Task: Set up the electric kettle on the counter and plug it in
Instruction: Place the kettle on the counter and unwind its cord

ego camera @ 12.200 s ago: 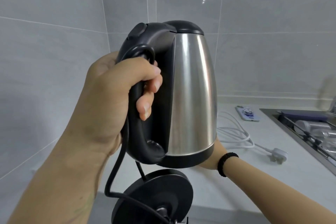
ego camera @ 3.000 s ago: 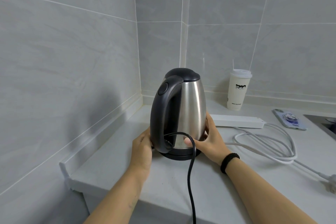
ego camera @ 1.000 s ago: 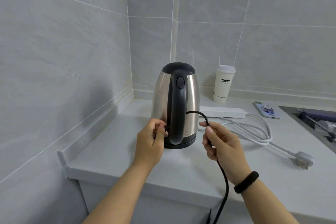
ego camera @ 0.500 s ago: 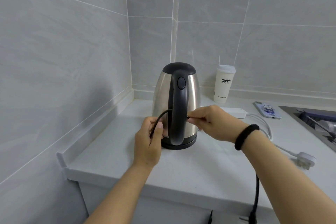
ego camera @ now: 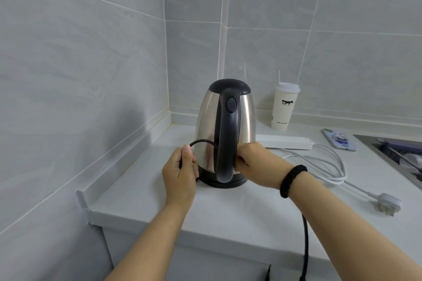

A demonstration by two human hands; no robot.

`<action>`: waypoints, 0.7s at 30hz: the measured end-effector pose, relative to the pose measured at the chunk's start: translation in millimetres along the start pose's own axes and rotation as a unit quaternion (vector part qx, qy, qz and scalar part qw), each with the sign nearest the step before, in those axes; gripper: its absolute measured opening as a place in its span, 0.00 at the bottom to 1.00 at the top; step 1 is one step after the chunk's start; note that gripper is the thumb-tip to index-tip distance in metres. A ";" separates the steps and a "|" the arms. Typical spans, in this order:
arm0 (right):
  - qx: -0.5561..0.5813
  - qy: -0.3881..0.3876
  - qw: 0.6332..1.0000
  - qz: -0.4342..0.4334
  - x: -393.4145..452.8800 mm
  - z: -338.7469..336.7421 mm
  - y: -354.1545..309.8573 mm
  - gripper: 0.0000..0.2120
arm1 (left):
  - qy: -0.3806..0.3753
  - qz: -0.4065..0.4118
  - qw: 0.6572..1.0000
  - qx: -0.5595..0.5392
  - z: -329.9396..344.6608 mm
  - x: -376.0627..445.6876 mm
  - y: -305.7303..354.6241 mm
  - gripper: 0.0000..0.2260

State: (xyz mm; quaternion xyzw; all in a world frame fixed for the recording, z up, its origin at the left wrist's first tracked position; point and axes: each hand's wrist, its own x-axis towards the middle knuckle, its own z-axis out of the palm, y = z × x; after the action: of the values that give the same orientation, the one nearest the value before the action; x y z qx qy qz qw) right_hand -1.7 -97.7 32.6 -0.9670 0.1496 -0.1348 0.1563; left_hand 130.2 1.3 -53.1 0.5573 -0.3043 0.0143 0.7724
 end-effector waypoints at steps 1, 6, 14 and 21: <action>0.016 0.014 1.000 -0.007 -1.4 3.3 1.0 0.13 | 0.001 -0.001 1.000 0.002 0.1 0.2 0.1 0.21; 0.077 0.052 0.996 -0.007 -8.1 15.5 12.0 0.06 | 0.019 -0.020 1.000 0.005 -1.0 1.3 1.8 0.21; 0.285 0.061 0.952 0.096 -42.1 31.4 25.4 0.04 | 0.134 -0.099 0.984 -0.058 -4.5 13.6 1.7 0.19; 0.455 0.142 0.872 0.116 -43.9 32.1 24.7 0.05 | 0.062 -0.067 0.993 -0.074 -2.6 6.8 4.2 0.20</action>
State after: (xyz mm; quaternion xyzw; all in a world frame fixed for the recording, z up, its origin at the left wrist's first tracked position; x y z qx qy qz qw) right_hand -38.3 -97.2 -14.6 -0.7351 0.2039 -0.3044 0.5704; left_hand 135.4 3.0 -46.7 0.5157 -0.2182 -0.0252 0.8281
